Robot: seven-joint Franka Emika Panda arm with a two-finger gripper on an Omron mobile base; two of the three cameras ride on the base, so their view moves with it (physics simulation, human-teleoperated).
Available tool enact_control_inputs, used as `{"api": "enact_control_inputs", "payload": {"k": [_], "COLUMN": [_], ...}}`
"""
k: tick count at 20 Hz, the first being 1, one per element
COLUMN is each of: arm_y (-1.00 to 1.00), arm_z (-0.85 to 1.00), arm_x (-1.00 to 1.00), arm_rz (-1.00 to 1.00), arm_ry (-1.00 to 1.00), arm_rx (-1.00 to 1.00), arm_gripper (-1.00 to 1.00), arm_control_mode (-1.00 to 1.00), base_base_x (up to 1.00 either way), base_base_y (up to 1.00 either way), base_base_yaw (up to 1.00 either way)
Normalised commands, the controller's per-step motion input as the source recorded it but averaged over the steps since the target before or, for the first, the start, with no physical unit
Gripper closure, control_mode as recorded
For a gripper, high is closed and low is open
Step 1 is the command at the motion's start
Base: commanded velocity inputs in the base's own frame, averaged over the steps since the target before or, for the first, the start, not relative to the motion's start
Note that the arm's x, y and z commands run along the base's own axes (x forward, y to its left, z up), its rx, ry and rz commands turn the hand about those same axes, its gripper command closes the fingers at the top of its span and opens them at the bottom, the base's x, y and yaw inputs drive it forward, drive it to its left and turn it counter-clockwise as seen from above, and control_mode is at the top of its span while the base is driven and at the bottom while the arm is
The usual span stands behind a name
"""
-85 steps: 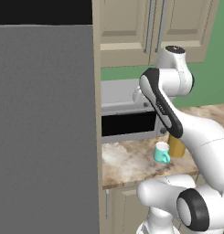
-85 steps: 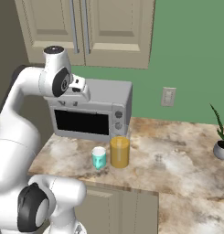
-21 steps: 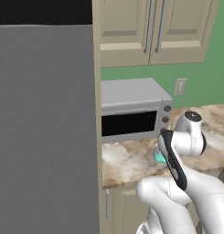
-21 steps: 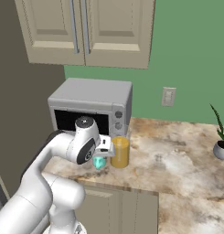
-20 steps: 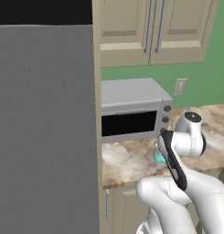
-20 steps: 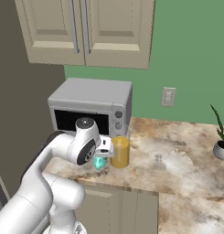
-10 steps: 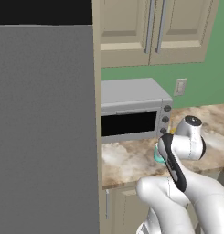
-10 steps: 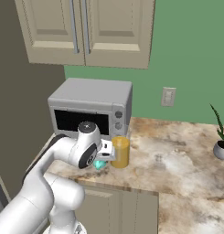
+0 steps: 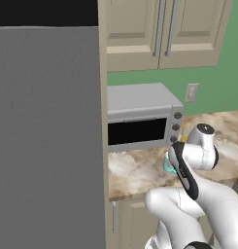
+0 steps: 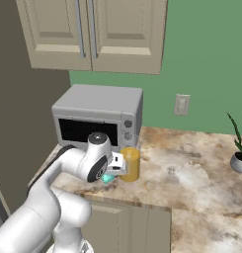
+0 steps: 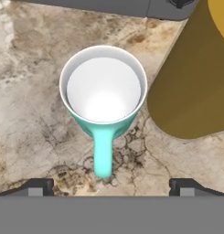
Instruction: Pick the mug from the counter and place it inside the microwave. Then close the microwave.
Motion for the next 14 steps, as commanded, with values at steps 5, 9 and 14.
{"api": "enact_control_inputs", "payload": {"k": [5, 9, 14], "arm_y": [0.09, 0.09, 0.08], "arm_z": [-0.15, -0.08, -0.17], "arm_x": [0.00, 0.00, 0.09], "arm_rz": [0.00, 0.00, 0.00], "arm_ry": [0.00, 0.00, 0.00], "arm_rx": [0.00, 0.00, 0.00], "arm_gripper": [-1.00, -1.00, -1.00], "arm_control_mode": [-1.00, -1.00, -1.00], "base_base_x": [0.00, 0.00, 0.00], "base_base_y": [0.00, 0.00, 0.00], "base_base_yaw": [0.00, 0.00, 0.00]}}
